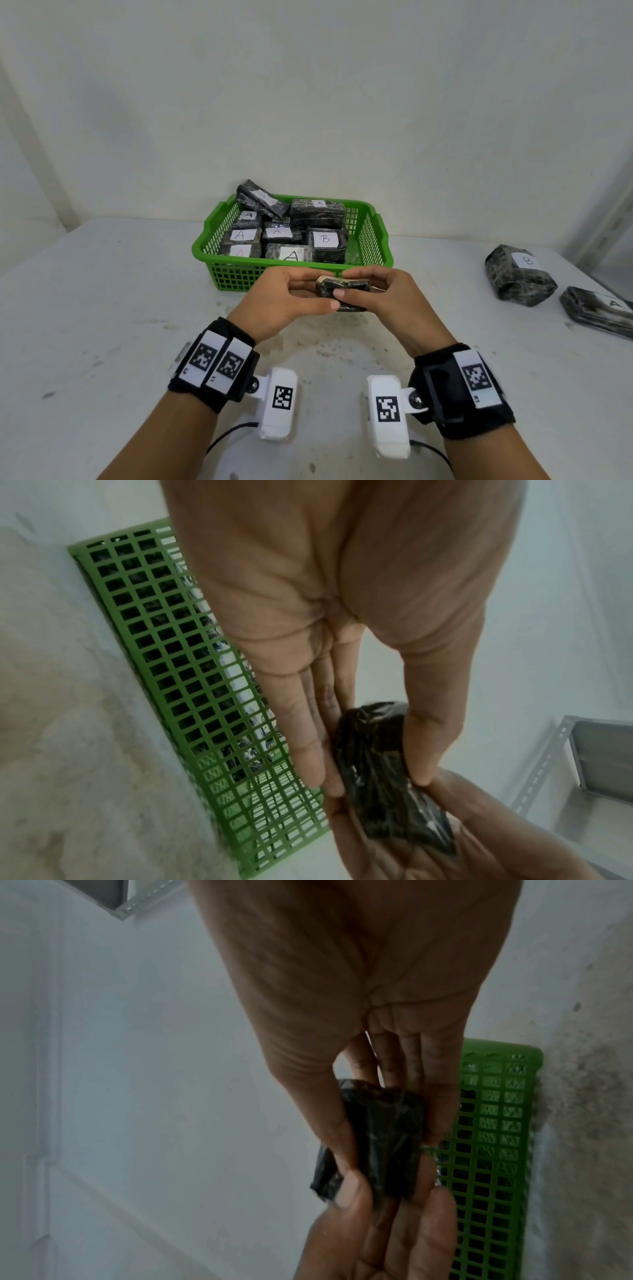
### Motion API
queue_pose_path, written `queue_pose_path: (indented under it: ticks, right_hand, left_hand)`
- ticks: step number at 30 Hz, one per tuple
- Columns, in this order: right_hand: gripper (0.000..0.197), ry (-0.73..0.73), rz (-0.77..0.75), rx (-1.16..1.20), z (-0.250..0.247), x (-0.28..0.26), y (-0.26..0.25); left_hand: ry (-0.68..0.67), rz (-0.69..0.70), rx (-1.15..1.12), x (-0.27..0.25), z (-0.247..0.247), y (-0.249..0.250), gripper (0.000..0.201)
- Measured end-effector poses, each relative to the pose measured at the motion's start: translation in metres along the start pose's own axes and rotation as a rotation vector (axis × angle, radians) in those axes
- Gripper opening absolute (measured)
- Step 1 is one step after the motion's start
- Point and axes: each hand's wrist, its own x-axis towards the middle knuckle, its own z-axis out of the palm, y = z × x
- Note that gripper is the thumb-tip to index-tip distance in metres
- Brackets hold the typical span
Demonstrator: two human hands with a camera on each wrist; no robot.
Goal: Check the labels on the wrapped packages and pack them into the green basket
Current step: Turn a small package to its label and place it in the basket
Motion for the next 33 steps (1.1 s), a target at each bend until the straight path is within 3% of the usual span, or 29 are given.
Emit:
queue_pose_path:
  ticks: [3, 6, 10, 13, 16, 20, 26, 33]
  right_hand:
    - [0.053, -0.13, 0.092, 0.115, -0.006, -0.001, -0.004]
    - [0.046, -0.211, 0.152, 0.242, -0.008, -0.003, -0.006]
    - [0.03, -0.097, 0.085, 0.252, -0.004, -0.002, -0.001]
    - [0.033, -0.082, 0.052, 0.252, -0.002, -0.001, -0.002]
    - [0.05, -0.087, 0.073, 0.27, 0.003, -0.002, -0.003]
    - [0.037, -0.002, 0.056, 0.238, 0.007, -0.002, -0.001]
    - [0.035, -0.1, 0.092, 0.314, 0.001, -0.003, -0.01]
    - [0.035, -0.067, 0.074, 0.304, 0.009, -0.003, -0.01]
  left_hand:
    - [0.033, 0.063, 0.03, 0.001, -0.003, 0.0, 0.055]
    - [0.04, 0.116, 0.06, 0.001, -0.003, -0.002, 0.061]
    - [0.044, 0.184, 0.045, -0.002, 0.003, -0.001, 0.062]
    - [0.07, 0.237, 0.048, -0.003, 0.006, 0.001, 0.055]
    - [0.051, 0.248, 0.063, -0.003, 0.007, 0.002, 0.051]
    - [0.042, 0.252, 0.067, -0.004, 0.008, 0.004, 0.05]
    - [0.105, 0.289, 0.007, -0.002, 0.001, 0.006, 0.051]
    - [0.112, 0.297, -0.011, -0.002, 0.001, 0.005, 0.05]
